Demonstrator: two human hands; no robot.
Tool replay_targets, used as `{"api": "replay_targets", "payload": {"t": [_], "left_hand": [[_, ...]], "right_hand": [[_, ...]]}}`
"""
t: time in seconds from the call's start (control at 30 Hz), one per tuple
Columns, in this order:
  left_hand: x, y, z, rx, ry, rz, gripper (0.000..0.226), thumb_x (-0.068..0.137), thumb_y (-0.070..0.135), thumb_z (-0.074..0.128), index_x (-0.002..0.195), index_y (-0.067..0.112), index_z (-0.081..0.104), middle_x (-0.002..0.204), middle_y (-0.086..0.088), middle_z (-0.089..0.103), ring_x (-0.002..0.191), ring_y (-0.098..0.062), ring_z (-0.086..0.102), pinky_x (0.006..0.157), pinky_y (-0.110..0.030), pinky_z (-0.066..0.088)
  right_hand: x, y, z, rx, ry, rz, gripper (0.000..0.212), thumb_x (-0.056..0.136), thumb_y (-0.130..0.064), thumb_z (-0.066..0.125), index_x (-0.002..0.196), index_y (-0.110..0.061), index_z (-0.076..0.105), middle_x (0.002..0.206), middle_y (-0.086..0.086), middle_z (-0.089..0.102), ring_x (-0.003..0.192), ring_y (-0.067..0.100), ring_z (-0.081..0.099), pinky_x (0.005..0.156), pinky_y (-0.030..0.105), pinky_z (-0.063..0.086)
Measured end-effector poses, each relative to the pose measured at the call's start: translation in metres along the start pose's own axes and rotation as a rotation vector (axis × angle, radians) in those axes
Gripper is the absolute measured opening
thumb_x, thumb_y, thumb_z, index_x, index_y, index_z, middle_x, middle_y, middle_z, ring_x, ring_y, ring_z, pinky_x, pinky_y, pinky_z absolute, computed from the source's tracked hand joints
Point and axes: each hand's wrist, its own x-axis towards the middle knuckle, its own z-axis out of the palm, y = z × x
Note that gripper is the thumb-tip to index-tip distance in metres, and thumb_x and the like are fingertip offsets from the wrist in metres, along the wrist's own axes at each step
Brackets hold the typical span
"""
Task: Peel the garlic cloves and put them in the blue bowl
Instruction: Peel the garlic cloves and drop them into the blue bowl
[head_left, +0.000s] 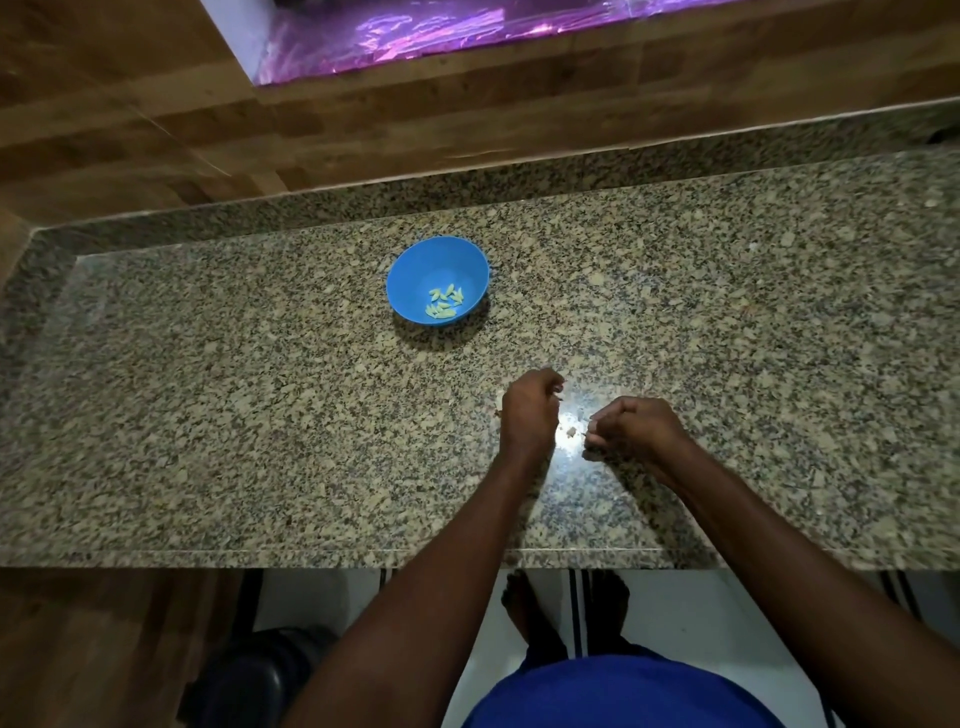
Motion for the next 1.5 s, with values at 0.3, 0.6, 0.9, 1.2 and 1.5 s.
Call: {"api": "replay_targets", "payload": {"t": [0.3, 0.6, 0.9, 1.2, 1.5], "left_hand": [[-0.049, -0.009, 0.002, 0.151, -0.101, 0.135, 0.014, 0.082, 0.016, 0.073, 0.081, 0.010, 0.060, 0.082, 0.002, 0.054, 0.079, -0.018, 0.049, 0.062, -0.033, 0.032], [-0.048, 0.010, 0.023, 0.017, -0.074, 0.034, 0.023, 0.093, 0.018, 0.060, 0.074, 0.009, 0.051, 0.082, -0.005, 0.051, 0.070, -0.011, 0.051, 0.056, -0.020, 0.040], [-0.078, -0.006, 0.027, 0.167, 0.092, 0.012, 0.011, 0.080, 0.000, 0.067, 0.074, 0.009, 0.069, 0.077, -0.005, 0.064, 0.067, -0.019, 0.057, 0.059, -0.032, 0.042], [-0.058, 0.023, 0.043, 0.198, -0.075, 0.090, 0.017, 0.079, 0.001, 0.070, 0.066, 0.006, 0.062, 0.076, -0.005, 0.052, 0.063, -0.009, 0.040, 0.051, -0.013, 0.027], [-0.093, -0.014, 0.018, 0.348, 0.084, 0.120, 0.015, 0.081, -0.007, 0.064, 0.075, 0.007, 0.067, 0.077, -0.008, 0.063, 0.065, -0.021, 0.057, 0.054, -0.029, 0.040]], "right_hand": [[-0.006, 0.010, -0.014, 0.051, 0.003, 0.011, 0.008, 0.084, 0.020, 0.057, 0.084, 0.015, 0.064, 0.073, 0.027, 0.063, 0.056, 0.029, 0.060, 0.052, 0.040, 0.060], [-0.016, 0.013, -0.022, 0.154, -0.058, 0.049, 0.018, 0.083, 0.022, 0.050, 0.074, 0.009, 0.060, 0.068, 0.025, 0.058, 0.055, 0.025, 0.049, 0.060, 0.045, 0.061], [-0.028, 0.015, -0.025, 0.085, -0.059, 0.023, 0.022, 0.083, 0.024, 0.048, 0.081, 0.004, 0.058, 0.076, 0.025, 0.049, 0.056, 0.027, 0.044, 0.046, 0.029, 0.056], [-0.020, 0.032, -0.042, 0.146, 0.015, 0.088, 0.018, 0.076, 0.021, 0.052, 0.067, 0.006, 0.056, 0.049, 0.014, 0.052, 0.036, 0.022, 0.046, 0.067, 0.045, 0.059], [-0.029, 0.043, -0.031, 0.170, -0.018, 0.140, 0.012, 0.083, 0.019, 0.055, 0.080, 0.009, 0.061, 0.072, 0.026, 0.059, 0.058, 0.031, 0.056, 0.055, 0.038, 0.062]]}}
